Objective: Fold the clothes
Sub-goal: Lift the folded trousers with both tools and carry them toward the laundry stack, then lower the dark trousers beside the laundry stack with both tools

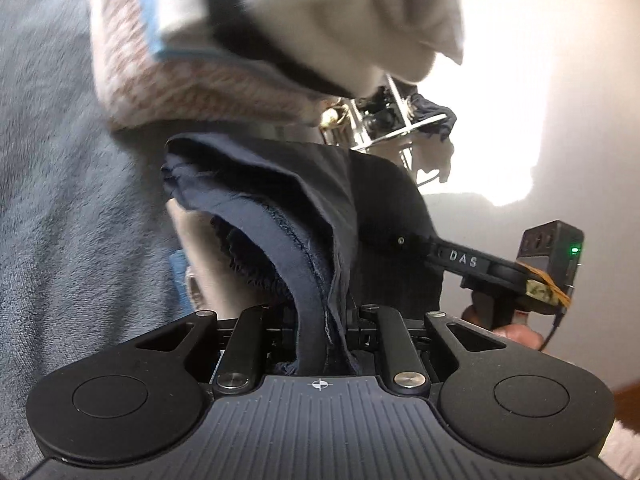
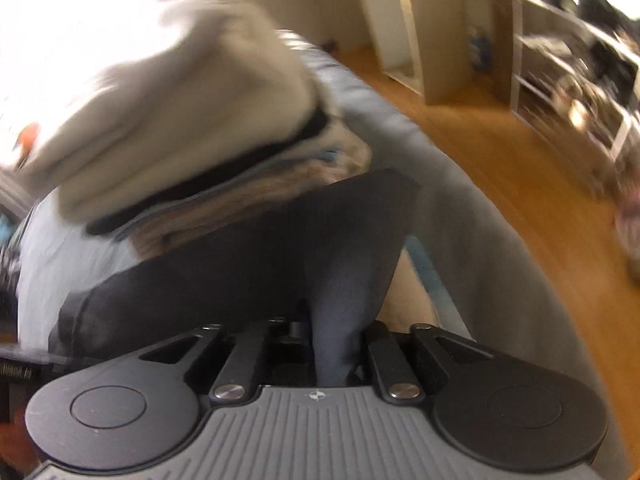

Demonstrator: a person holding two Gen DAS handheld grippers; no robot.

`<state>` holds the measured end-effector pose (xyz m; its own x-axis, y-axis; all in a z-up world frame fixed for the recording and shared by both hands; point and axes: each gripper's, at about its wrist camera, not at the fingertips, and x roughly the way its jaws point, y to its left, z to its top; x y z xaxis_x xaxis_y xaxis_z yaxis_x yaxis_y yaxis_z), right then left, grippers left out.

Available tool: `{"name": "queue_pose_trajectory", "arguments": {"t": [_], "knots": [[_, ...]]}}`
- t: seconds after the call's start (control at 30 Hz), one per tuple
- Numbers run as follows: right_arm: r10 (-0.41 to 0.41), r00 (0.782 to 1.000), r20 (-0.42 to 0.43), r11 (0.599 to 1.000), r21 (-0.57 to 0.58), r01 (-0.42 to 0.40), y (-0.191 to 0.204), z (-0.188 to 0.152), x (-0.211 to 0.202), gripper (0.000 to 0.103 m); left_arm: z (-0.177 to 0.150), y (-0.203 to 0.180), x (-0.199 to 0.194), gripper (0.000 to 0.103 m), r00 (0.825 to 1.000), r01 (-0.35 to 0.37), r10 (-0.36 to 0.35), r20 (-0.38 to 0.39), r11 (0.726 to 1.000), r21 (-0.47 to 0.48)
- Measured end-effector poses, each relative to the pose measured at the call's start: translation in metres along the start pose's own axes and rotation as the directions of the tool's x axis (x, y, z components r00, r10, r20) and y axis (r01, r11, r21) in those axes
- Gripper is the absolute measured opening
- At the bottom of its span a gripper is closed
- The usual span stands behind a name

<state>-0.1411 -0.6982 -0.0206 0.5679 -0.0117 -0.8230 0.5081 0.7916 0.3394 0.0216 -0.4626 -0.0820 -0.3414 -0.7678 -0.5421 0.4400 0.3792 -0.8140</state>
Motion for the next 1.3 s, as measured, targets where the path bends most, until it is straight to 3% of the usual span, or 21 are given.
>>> {"name": "queue_pose_trajectory", "arguments": {"t": [0.07,0.2,0.33,0.4,0.47,0.6,0.7,0.77,0.93,1.13,1.23,1.3], "knots": [[-0.023,1.0,0.015,0.996,0.09,0.022,-0.011,0.0,-0.004,0.044,-0.015,-0.009,0.008,0.014,1.0,0.006,-0.006,-0.015,1.0,-0.015],[-0.05,0.991,0.122,0.962,0.272,0.016,-0.032,-0.024,-0.051,0.047,-0.014,-0.006,0.01,0.015,0.999,0.017,-0.019,-0.042,0.999,-0.052],[0.0,0.962,0.271,0.896,0.427,-0.121,-0.036,-0.076,-0.119,0.055,-0.011,-0.006,0.01,0.015,0.998,0.008,-0.014,-0.066,0.996,-0.093],[0.053,0.952,0.301,0.859,0.472,-0.197,-0.031,-0.097,-0.136,0.065,-0.011,-0.007,0.009,0.015,0.997,-0.004,-0.005,-0.078,0.994,-0.108],[0.101,0.949,0.299,0.818,0.518,-0.25,-0.026,-0.123,-0.138,0.065,-0.011,-0.008,0.009,0.015,0.996,-0.015,0.005,-0.087,0.993,-0.12],[0.174,0.937,0.302,0.681,0.651,-0.336,-0.031,-0.162,-0.119,0.065,-0.01,-0.01,0.013,0.016,0.994,-0.035,0.018,-0.107,0.987,-0.156],[0.2,0.916,0.347,0.533,0.746,-0.399,-0.041,-0.187,-0.105,0.066,-0.009,-0.008,0.014,0.017,0.992,-0.042,0.02,-0.123,0.983,-0.181],[0.244,0.89,0.386,0.442,0.772,-0.456,-0.04,-0.202,-0.095,0.066,-0.006,-0.009,0.019,0.017,0.991,-0.047,0.021,-0.134,0.98,-0.191],[0.362,0.823,0.439,0.303,0.779,-0.549,-0.007,-0.233,-0.074,0.066,0.001,-0.011,0.027,0.017,0.986,-0.079,0.04,-0.161,0.967,-0.241],[0.346,0.748,0.566,0.049,0.785,-0.617,0.019,-0.281,-0.031,0.079,0.009,-0.009,0.035,0.016,0.979,-0.124,0.056,-0.196,0.928,-0.353],[0.345,0.726,0.596,-0.005,0.774,-0.633,0.03,-0.287,-0.012,0.084,0.011,-0.007,0.034,0.016,0.975,-0.135,0.049,-0.215,0.904,-0.405],[0.346,0.725,0.596,0.0,0.773,-0.635,0.036,-0.283,-0.003,0.086,0.012,-0.005,0.034,0.016,0.973,-0.14,0.043,-0.228,0.89,-0.434]]}}
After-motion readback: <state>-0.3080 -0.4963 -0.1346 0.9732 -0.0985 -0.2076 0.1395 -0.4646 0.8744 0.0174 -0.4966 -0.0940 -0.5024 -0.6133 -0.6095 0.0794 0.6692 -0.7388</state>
